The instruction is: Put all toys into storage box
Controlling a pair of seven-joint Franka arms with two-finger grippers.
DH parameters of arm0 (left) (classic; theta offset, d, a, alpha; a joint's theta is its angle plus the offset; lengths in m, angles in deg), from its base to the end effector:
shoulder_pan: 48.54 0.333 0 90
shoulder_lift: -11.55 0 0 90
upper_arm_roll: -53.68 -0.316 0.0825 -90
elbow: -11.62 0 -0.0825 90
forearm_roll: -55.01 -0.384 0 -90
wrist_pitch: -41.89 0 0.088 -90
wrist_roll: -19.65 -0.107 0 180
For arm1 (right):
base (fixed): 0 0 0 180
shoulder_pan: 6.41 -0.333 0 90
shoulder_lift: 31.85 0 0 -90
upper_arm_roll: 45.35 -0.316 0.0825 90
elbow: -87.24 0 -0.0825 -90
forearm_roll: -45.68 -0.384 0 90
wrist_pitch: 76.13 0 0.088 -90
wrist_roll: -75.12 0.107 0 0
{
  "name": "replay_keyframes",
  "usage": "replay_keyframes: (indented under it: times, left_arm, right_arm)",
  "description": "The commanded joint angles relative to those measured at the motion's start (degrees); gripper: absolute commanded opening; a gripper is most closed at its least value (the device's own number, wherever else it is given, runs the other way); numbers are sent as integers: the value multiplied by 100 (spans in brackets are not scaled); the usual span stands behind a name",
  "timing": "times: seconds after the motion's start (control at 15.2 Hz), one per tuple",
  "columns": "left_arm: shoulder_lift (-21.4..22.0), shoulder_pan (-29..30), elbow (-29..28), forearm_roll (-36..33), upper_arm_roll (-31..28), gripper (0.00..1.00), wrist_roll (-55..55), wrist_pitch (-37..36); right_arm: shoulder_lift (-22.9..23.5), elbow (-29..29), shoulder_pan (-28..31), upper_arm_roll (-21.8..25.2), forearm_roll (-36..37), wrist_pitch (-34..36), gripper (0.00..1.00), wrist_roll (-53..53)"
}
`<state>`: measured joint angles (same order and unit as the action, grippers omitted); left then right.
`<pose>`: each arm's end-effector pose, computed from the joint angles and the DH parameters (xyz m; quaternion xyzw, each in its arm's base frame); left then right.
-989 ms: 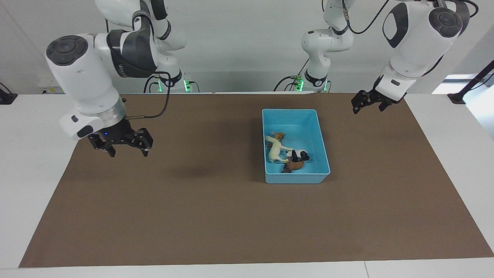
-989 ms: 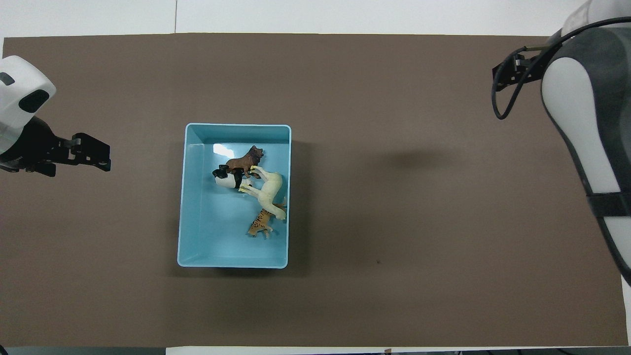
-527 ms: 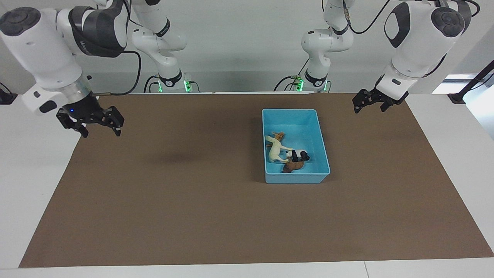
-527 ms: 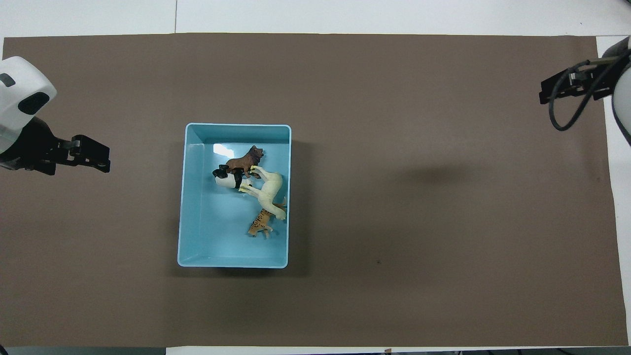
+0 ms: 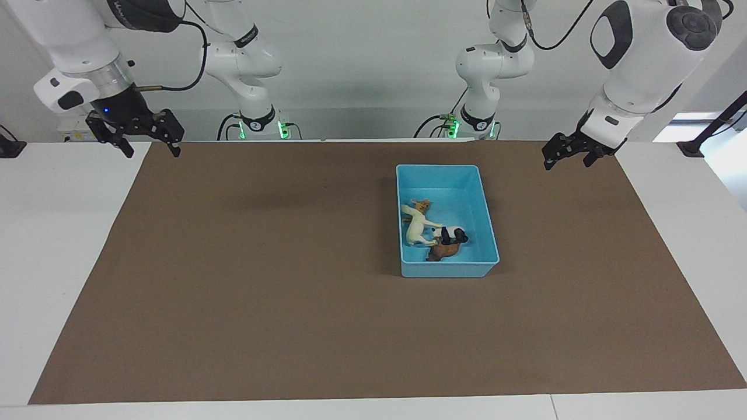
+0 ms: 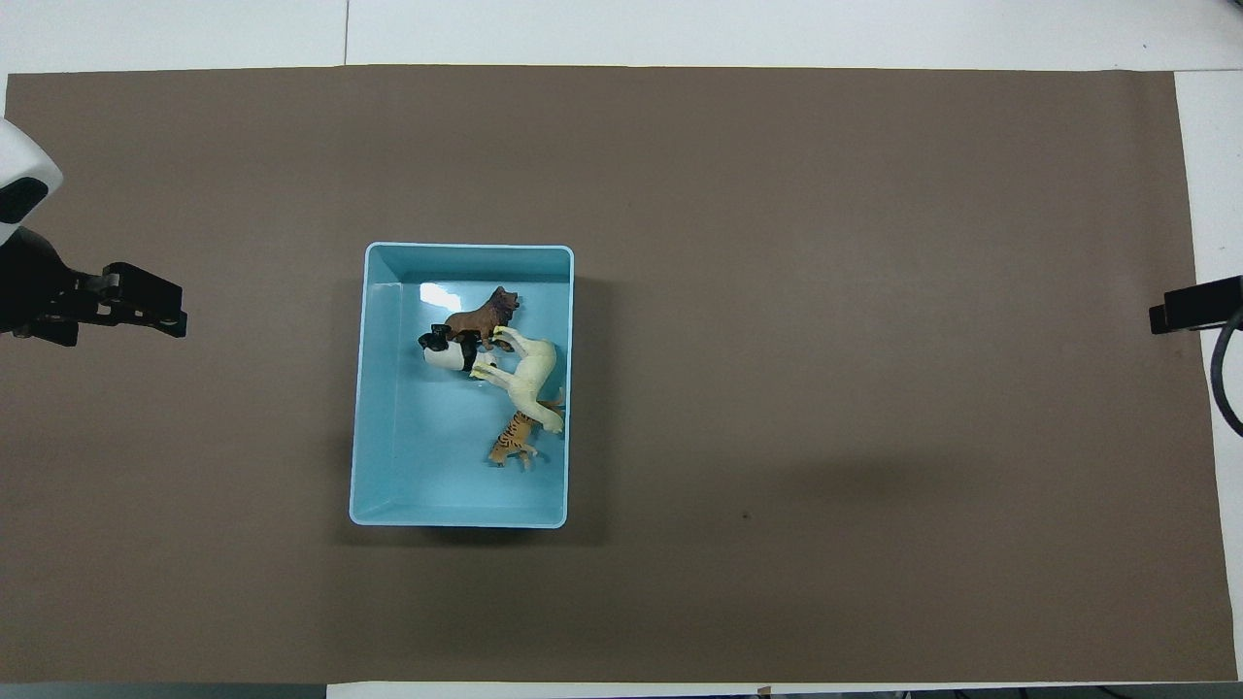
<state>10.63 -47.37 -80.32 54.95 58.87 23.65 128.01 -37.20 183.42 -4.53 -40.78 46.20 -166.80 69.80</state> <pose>0.5487 -0.0381 0.5943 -0.9983 0.0002 0.0586 0.0039 0.5220 -0.0620 0.6248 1.0000 -0.0096 -0.0016 0.0007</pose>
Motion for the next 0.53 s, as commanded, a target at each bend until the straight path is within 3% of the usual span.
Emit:
replay_keyframes:
  times: [0.0, 0.46]
  left_arm:
    - [101, 32, -105, 15, 34, 100, -75, 19]
    - [110, 50, -105, 15, 34, 100, -66, 2]
  right_arm:
    - [7, 103, 112, -70, 36, -30, 100, -40]
    - [157, 103, 182, -88, 27, -126, 100, -49]
